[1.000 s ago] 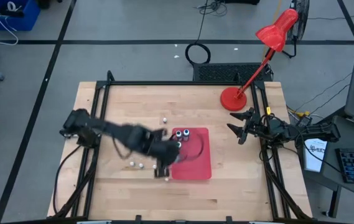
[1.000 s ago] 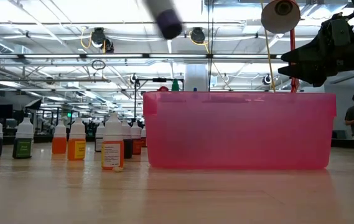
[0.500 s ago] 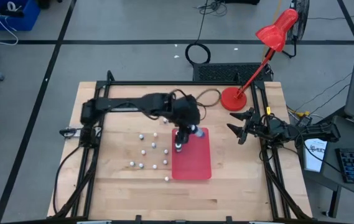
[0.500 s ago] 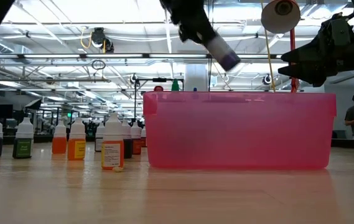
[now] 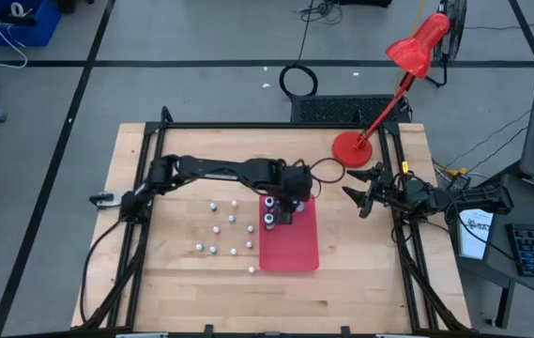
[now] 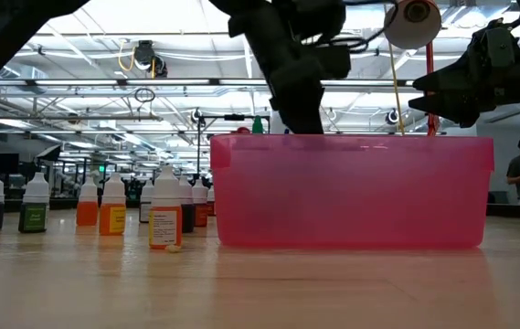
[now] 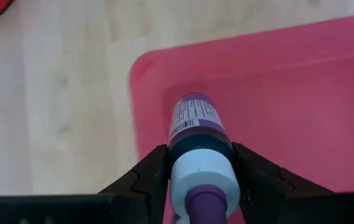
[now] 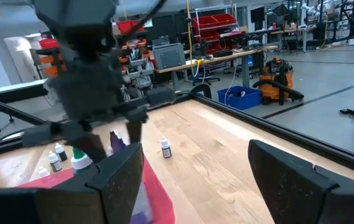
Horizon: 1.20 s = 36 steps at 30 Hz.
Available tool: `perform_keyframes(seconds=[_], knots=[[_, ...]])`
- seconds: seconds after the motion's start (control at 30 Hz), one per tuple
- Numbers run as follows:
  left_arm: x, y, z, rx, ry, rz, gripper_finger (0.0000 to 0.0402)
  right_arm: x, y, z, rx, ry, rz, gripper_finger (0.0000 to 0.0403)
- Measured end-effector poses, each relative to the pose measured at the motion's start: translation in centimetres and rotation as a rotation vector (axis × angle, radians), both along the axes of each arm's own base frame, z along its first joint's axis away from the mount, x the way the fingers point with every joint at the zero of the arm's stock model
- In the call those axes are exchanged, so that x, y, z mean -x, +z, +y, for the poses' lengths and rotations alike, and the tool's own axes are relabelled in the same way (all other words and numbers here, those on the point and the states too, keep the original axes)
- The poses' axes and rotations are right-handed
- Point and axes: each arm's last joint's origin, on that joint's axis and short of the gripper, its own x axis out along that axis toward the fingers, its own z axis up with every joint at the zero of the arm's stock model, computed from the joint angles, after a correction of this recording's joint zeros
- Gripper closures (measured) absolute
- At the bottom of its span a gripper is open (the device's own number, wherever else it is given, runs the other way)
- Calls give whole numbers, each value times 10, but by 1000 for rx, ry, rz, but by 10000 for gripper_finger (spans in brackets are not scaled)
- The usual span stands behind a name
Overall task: Pick & Place food coloring
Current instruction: Put the big purple food coloring bottle into the red bin, then adjust the big green food coloring bottle in the red bin
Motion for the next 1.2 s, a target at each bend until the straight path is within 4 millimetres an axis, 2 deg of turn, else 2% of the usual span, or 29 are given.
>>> perform_keyframes(seconds=[0.13, 0.5, 0.9, 0.97, 1.1, 1.2], knots=[[0, -9, 1, -7, 34, 39, 250, 0, 0, 0, 0, 0, 0, 124], [9, -12, 1, -15, 108, 136, 250, 0, 0, 0, 0, 0, 0, 124], [7, -12, 1, -7, 129, 117, 246, 0, 0, 0, 0, 0, 0, 124], [5, -11, 1, -4, 135, 97, 203, 0, 0, 0, 0, 0, 0, 124], [1, -9, 2, -1, 143, 49, 93, 0, 0, 0, 0, 0, 0, 124], [-1, -8, 2, 0, 143, 28, 33, 0, 0, 0, 0, 0, 0, 124]])
